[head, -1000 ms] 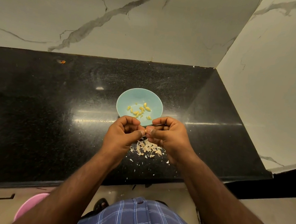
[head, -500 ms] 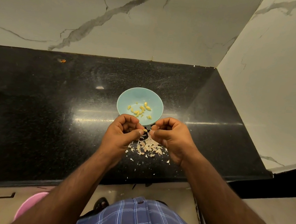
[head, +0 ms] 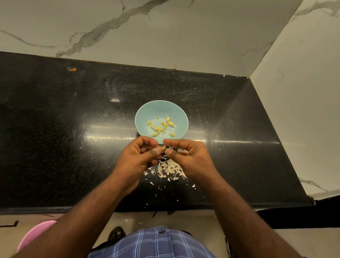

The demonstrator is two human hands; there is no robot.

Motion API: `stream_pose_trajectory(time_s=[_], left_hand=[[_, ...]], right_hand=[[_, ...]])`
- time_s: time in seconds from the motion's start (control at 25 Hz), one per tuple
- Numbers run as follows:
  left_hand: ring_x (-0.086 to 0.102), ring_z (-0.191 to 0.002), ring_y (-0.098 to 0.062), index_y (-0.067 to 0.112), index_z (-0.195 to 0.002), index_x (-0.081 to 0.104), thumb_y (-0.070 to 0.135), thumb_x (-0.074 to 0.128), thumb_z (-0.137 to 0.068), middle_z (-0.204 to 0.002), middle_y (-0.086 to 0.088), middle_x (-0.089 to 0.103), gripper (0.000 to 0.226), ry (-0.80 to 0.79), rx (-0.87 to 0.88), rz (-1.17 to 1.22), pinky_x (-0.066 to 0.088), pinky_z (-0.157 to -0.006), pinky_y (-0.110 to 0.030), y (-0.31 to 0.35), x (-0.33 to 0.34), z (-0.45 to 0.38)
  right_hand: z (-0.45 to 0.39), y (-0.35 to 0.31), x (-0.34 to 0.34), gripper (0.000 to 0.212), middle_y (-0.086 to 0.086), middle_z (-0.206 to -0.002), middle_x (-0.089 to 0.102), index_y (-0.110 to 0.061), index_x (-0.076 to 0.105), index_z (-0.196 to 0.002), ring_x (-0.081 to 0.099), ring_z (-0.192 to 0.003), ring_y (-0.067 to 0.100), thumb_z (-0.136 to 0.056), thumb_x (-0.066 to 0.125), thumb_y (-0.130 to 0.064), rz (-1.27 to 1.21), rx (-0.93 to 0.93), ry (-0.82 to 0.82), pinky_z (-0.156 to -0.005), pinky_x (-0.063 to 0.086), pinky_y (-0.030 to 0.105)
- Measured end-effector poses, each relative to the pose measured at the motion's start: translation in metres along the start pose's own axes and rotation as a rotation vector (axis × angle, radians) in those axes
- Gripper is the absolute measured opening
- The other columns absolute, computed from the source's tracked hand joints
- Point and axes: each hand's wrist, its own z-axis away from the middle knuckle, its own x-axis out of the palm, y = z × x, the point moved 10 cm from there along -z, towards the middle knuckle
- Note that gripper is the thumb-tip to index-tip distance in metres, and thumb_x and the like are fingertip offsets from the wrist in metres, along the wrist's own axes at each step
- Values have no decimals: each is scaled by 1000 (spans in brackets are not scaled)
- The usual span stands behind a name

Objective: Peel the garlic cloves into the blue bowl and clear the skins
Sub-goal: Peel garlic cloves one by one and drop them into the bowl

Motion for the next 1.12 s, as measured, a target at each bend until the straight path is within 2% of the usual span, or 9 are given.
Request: stream_pose_trajectory(time_s=[0.16,0.28,0.36,0.48,0.6,0.72,0.84,0.96,1.12], left_hand=[[65,-71,-12,8,-96,71,5,68,-93,-80,-7,74,5,6,84,-269,52,-63,-22,8,-2,0],[68,-71,-5,20,-91,78,17,71,-94,-75,4,75,8,38,138,-536,53,-71,-26,13,-10,-1],[68,-84,4,33,-94,79,19,70,-95,-84,15,76,16,34,146,-729,54,-80,-23,14,-14,-2],[63,-90,15,37,-103,76,17,65,-98,-90,24,72,23,55,132,-866,46,-76,-10,20,-26,-2],[66,-90,2,38,-105,72,23,63,-99,-92,20,73,18,111,108,-933,49,-78,-21,23,-44,-7],[66,-93,-3,37,-106,70,18,64,-97,-99,16,72,22,115,58,-1028,55,-89,-33,17,-54,-9],[65,-84,-3,38,-100,69,31,66,-96,-90,16,71,9,112,38,-1132,55,-84,-34,15,-61,-8],[64,-84,-4,36,-95,69,31,73,-91,-86,15,69,8,72,2,-1205,54,-79,-32,8,-68,-9],[62,-82,-2,35,-98,67,33,76,-88,-86,15,67,14,16,-40,-1270,53,-78,-31,-7,-67,-8]], right_hand=[[-2,6,-3,9,11,-92,78,-6,74,-100,76,-88,22,-91,72,-5,-143,48,79,-78,62,32],[-7,14,-14,12,13,-86,76,-4,68,-102,73,-77,23,-91,71,-2,-207,100,128,-68,61,30],[-9,16,-16,13,11,-86,75,-4,71,-101,71,-76,19,-89,73,0,-144,112,122,-68,59,26],[-11,20,-18,16,12,-91,75,-8,75,-99,70,-81,18,-86,75,1,-47,135,138,-74,59,27],[-14,19,-17,23,11,-95,71,-15,74,-102,70,-84,20,-91,68,4,-41,136,140,-78,62,32],[-23,4,-19,30,5,-100,71,-20,76,-97,72,-90,21,-83,74,6,16,61,156,-79,64,38],[-38,-18,-21,28,-5,-105,75,-24,76,-101,74,-88,11,-84,77,-2,138,-14,187,-79,63,36],[-47,-28,-20,27,-6,-111,75,-21,77,-109,72,-86,9,-88,74,-4,249,-57,219,-79,63,35],[-37,-14,-14,29,-4,-100,72,-20,74,-104,66,-80,11,-98,53,0,131,-39,215,-78,59,32]])
